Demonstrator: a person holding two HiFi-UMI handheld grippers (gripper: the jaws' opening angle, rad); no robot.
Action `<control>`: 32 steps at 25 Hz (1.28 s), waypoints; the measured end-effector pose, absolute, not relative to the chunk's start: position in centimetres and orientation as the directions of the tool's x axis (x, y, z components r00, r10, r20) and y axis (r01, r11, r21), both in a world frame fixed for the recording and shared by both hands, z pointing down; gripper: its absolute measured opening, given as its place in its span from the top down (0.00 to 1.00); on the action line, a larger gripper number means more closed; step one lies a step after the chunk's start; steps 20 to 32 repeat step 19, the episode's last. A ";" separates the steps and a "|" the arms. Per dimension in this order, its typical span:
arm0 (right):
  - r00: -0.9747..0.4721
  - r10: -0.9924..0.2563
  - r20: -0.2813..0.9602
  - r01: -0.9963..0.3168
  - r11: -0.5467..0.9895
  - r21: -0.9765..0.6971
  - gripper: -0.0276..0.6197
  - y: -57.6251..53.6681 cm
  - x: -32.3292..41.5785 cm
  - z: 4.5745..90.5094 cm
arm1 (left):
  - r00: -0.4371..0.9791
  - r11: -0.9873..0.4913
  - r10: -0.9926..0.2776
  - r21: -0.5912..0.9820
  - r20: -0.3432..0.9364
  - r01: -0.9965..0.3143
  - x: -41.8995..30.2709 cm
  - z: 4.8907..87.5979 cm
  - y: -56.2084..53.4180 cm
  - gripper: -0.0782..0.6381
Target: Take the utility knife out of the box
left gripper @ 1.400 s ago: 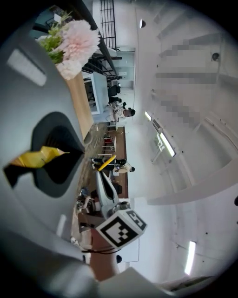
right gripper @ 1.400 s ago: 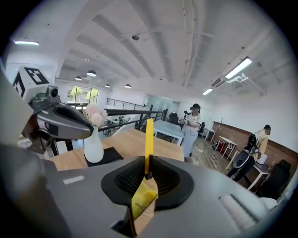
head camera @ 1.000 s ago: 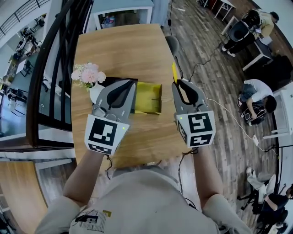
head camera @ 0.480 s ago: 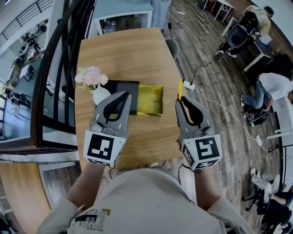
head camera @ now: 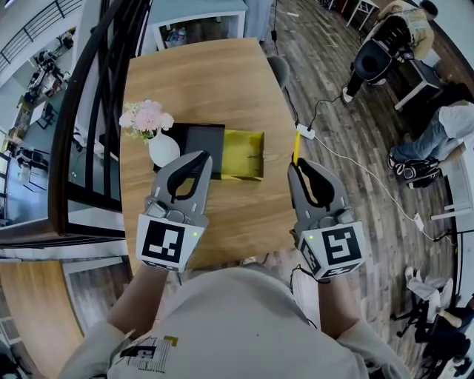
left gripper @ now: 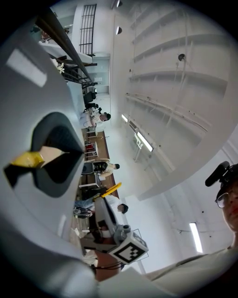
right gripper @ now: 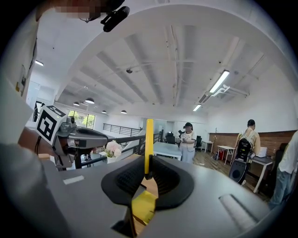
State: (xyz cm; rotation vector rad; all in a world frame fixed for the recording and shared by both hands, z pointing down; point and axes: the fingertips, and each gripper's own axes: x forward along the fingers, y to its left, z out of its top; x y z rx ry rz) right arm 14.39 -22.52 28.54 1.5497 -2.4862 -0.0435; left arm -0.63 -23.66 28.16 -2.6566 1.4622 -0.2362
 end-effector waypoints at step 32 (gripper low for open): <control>-0.442 -0.878 0.182 -0.870 0.469 0.151 0.87 -22.0 11.7 29.8 | 0.537 -0.545 -0.838 -0.167 0.094 -0.821 -2.2 29.0 -22.8 0.89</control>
